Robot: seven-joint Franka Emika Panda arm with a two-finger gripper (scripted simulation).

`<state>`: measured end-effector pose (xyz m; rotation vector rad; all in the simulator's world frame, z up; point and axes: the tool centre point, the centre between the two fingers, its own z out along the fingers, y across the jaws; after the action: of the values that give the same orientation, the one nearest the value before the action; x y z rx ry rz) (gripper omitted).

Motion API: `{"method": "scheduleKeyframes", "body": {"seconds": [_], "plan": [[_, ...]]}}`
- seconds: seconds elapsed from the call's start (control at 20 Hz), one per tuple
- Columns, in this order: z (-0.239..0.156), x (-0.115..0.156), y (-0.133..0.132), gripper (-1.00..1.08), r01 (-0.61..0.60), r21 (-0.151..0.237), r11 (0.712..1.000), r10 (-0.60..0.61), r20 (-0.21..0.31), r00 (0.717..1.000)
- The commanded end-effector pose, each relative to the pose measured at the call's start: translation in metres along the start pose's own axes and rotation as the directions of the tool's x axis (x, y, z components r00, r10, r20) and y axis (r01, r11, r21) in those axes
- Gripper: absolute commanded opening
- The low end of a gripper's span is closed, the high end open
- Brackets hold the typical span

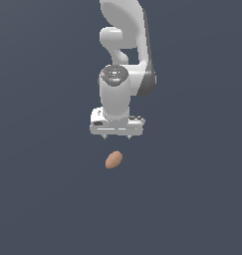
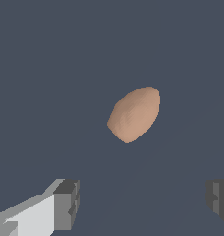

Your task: Pick up the object and move it to a goal position.

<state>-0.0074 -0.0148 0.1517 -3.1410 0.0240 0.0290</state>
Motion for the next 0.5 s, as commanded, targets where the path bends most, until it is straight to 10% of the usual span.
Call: {"method": "scheduleKeyframes", "body": {"seconds": [0.0, 0.45], "plan": [[0.0, 0.0, 0.0, 1.0, 0.0, 0.0, 1.0, 0.0, 0.0, 1.0], [-0.0087, 0.0015, 0.0025, 1.0, 0.015, 0.007, 1.0, -0.015, 0.001, 1.0]]}}
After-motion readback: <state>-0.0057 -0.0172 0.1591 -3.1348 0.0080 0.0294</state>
